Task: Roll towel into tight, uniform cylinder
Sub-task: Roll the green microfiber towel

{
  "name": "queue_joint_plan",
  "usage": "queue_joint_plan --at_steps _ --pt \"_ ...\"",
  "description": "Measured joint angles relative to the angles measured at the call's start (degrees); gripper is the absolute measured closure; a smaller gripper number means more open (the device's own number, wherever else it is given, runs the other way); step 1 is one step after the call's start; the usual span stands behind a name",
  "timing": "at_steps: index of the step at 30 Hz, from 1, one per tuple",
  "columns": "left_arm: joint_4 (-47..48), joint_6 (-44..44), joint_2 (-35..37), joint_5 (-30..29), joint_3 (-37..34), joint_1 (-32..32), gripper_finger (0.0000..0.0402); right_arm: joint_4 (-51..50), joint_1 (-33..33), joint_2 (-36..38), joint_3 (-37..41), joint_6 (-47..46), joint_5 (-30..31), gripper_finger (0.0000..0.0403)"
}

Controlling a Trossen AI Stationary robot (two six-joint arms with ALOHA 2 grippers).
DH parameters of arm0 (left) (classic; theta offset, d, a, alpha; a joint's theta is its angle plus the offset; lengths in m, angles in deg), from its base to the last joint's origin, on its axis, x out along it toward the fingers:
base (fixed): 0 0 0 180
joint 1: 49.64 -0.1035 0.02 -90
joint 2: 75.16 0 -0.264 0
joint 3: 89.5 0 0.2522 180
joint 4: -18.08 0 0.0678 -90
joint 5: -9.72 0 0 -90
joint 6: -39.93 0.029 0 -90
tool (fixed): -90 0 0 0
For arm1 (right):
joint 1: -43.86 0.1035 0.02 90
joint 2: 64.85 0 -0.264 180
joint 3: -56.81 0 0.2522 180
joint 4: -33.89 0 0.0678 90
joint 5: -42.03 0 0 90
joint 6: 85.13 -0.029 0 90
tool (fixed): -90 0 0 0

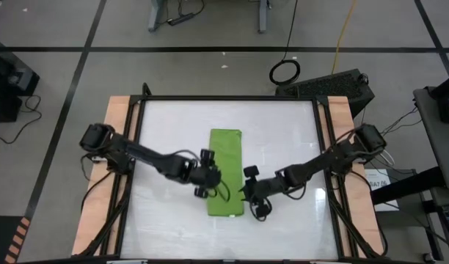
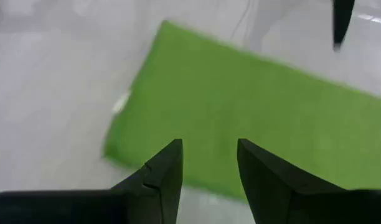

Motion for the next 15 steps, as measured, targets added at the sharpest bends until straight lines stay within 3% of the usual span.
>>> queue_joint_plan --at_steps 9,15 --pt "-0.1 -7.3 0.0 -2.7 0.0 6.6 0.0183 -3.2 5.6 0.0 0.0 -0.2 10.3 0.0259" --pt "0.1 -11.7 0.0 -2.8 0.0 8.1 0.0183 -3.3 5.8 0.0 0.0 -0.4 11.6 0.0259"
